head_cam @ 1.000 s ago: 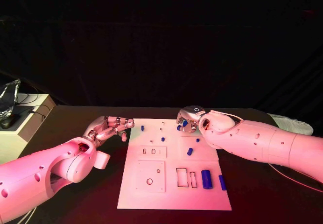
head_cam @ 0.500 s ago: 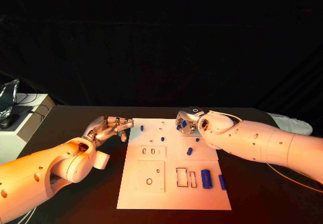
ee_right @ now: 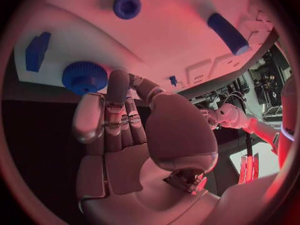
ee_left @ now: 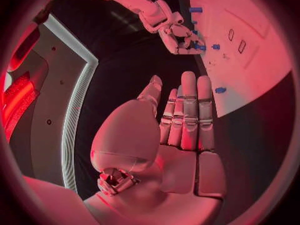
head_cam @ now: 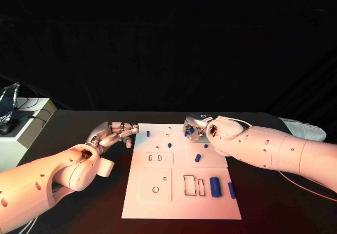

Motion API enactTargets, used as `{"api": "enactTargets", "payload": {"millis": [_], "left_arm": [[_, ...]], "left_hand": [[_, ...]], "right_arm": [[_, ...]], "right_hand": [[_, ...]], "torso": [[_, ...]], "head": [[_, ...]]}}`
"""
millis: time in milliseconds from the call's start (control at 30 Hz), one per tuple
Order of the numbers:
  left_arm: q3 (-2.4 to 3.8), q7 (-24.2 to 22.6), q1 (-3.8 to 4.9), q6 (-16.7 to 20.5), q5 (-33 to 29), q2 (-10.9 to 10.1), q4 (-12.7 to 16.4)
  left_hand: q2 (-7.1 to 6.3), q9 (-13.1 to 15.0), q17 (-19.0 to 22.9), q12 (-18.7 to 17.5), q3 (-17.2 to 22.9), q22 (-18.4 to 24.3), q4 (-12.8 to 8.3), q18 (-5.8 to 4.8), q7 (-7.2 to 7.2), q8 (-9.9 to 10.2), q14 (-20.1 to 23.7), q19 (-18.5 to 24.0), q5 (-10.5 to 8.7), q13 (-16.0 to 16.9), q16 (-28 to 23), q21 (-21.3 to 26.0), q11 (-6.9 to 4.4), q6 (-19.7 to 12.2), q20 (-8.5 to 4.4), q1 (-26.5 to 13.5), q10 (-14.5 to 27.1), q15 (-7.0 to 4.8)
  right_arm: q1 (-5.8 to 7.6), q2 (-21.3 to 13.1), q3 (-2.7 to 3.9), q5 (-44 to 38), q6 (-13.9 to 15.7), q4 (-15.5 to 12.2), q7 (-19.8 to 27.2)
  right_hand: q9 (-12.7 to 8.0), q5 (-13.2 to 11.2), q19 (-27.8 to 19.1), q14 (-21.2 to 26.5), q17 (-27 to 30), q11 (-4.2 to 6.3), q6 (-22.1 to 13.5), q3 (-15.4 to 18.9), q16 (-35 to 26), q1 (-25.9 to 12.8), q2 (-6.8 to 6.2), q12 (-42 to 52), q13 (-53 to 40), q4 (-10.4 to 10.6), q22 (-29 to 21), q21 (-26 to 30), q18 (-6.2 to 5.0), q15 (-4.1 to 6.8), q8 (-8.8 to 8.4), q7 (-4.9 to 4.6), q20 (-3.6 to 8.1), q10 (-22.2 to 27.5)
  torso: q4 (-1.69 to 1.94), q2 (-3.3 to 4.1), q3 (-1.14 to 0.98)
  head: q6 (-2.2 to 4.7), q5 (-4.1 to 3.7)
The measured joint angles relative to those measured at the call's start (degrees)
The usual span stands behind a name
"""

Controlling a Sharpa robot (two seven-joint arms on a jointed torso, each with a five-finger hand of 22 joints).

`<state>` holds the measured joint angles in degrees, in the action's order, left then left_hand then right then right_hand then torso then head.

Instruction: Assemble the parts on the task board

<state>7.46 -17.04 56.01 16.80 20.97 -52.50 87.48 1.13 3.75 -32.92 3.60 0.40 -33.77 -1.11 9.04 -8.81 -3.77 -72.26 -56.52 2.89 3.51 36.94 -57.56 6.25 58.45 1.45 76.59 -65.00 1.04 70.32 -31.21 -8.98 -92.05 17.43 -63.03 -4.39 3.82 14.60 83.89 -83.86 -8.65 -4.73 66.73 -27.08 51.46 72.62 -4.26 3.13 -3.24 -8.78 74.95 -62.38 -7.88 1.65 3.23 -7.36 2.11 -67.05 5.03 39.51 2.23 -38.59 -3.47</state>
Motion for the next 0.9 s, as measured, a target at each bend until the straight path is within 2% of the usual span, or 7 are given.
{"api": "enactTargets", "payload": {"millis": [67,100,267,367,667,900], "left_arm": [[0.0,0.0,0.0,0.0,-0.03,0.0,-0.06],[0.0,0.01,0.0,0.0,-0.04,0.0,-0.09],[0.0,0.03,0.0,0.01,-0.14,-0.01,-0.19],[0.0,0.04,0.0,0.01,-0.2,-0.01,-0.27],[0.0,0.05,0.0,0.01,-0.3,-0.02,-0.39],[0.0,0.05,0.0,0.01,-0.36,-0.2,-0.23]], "left_hand": [[0.0,0.0,0.03,0.0,0.0,-0.01,0.0,0.0,0.0,0.0,0.0,0.0,0.0,0.0,0.0,0.01,0.0,0.0,0.0,0.0,0.0,0.0],[0.0,0.0,0.06,0.0,0.0,-0.05,0.0,0.0,0.0,0.0,0.0,0.0,0.0,0.0,0.0,0.01,0.0,0.0,0.0,0.0,0.0,0.0],[0.0,0.0,0.11,0.0,0.0,-0.07,0.0,0.01,0.0,0.0,0.0,0.0,0.0,0.0,0.13,0.02,0.0,0.0,0.0,0.0,0.0,0.0],[0.0,0.0,0.15,0.0,0.0,-0.09,0.0,0.01,0.0,0.0,0.0,0.0,0.0,0.0,0.28,0.02,0.0,0.0,0.0,0.0,0.0,0.0],[0.0,0.0,0.23,0.0,-0.16,-0.08,-0.16,0.01,0.0,0.0,0.0,0.0,0.0,0.0,0.28,0.02,-0.01,0.0,0.0,0.0,-0.01,0.0],[0.0,0.0,0.23,0.0,-0.16,-0.08,-0.16,0.01,0.0,0.0,0.0,0.0,0.0,0.0,0.28,0.02,-0.01,0.0,0.0,0.0,-0.01,0.0]], "right_arm": [[-0.01,-0.04,0.0,0.04,0.3,-0.16,0.07],[-0.02,-0.07,-0.01,0.05,0.53,-0.24,0.09],[-0.08,-0.43,-0.03,0.07,2.46,-0.78,0.05],[-0.08,-0.76,0.04,0.09,3.84,-1.41,-0.09],[-0.06,-0.56,0.68,0.04,8.76,-3.78,-1.11],[-0.03,1.61,0.89,-0.26,12.22,-3.04,-2.37]], "right_hand": [[0.01,-0.19,0.04,0.26,-0.31,0.12,0.3,-0.4,0.61,0.14,0.3,-0.18,0.0,0.26,0.0,-1.26,0.04,0.26,0.06,0.28,0.05,-0.14],[0.02,-0.61,0.19,0.31,-0.45,-0.05,0.55,-0.65,0.97,0.3,0.59,-0.19,0.0,0.33,0.0,-2.4,0.6,0.31,0.19,0.46,0.19,-0.32],[0.27,-2.98,0.07,0.62,-0.34,-0.5,2.06,-0.78,0.99,0.45,0.75,0.0,0.01,0.31,0.0,-1.45,1.29,0.62,0.33,0.82,0.72,-1.99],[0.3,-2.99,0.23,0.62,-0.28,-0.52,2.09,-0.78,0.67,0.45,0.75,0.05,0.0,0.31,0.0,-1.23,1.7,0.62,0.33,0.85,0.88,-2.05],[0.32,-2.83,0.04,0.61,-0.29,-0.46,2.11,-1.0,0.67,0.45,0.75,0.05,-0.05,0.09,-0.01,-0.43,1.75,0.61,0.33,0.87,1.09,-2.13],[0.31,-2.57,0.03,0.61,-0.29,-0.46,2.11,-1.0,0.67,0.46,0.74,0.03,-0.06,0.08,-0.02,-0.01,1.77,0.61,0.32,0.88,1.08,-2.13]], "torso": [[0.0,0.02,-0.01],[0.0,0.03,-0.02],[0.03,0.06,-0.02],[0.04,0.09,-0.02],[0.03,0.16,-0.04],[0.12,0.24,0.01]], "head": [[0.01,0.0],[0.02,0.0],[-0.01,-0.03],[-0.01,0.02],[0.24,0.35],[0.31,0.55]]}}
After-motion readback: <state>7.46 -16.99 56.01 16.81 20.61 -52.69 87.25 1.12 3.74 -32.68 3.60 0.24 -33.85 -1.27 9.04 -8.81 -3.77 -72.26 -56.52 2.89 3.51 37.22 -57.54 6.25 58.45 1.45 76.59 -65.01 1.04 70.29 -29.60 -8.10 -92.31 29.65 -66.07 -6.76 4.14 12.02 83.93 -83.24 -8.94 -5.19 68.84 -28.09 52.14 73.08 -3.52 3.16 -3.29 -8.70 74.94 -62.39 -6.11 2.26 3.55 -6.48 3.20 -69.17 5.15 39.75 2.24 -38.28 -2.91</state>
